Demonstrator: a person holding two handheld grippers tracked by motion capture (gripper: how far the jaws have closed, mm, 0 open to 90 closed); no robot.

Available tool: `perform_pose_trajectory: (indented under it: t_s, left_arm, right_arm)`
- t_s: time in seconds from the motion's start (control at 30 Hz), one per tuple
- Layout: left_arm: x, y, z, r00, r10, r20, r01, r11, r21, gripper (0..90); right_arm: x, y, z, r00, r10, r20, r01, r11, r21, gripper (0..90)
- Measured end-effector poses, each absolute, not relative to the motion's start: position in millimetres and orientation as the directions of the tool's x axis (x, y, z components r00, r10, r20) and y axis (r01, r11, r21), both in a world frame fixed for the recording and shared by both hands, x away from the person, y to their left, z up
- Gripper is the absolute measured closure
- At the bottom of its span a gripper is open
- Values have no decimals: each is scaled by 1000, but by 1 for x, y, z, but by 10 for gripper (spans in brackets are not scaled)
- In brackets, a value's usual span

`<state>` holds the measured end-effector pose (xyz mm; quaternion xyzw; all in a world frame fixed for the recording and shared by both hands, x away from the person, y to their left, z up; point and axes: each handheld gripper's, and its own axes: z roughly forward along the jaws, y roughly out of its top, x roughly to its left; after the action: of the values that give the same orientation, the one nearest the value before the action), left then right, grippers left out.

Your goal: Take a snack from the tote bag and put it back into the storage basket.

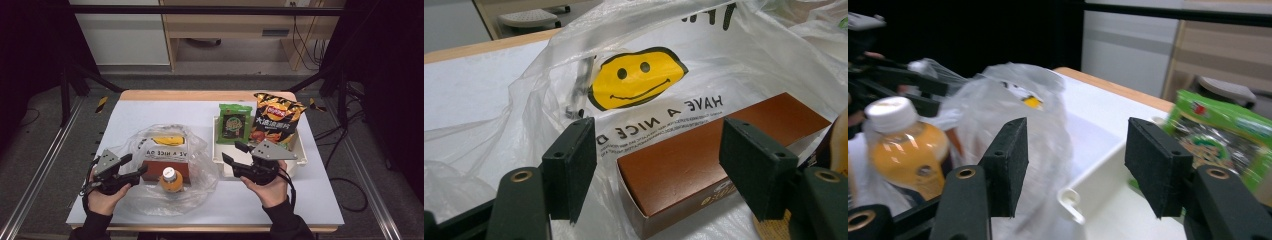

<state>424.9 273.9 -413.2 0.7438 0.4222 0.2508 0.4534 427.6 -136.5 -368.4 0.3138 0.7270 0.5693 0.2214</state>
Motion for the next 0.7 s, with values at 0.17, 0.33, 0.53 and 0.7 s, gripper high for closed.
perform_pose_trajectory:
  t_s: [0.17,0.33,0.53,0.7]
  left_arm:
    - [424,276,-413,517,856,-12,400,-229,887,307]
    - [424,276,-419,524,852,-5,410,-247,878,304]
    - [423,278,-424,527,850,-1,419,-259,871,302]
    - [420,281,-432,537,844,12,428,-284,858,300]
  right_arm:
    - [426,-124,-366,-746,666,22,179,168,969,472]
    - [425,-101,-362,-801,598,28,173,185,967,550]
    - [429,-69,-358,-841,541,17,163,223,961,685]
    - [435,-53,-360,-851,524,35,186,239,953,745]
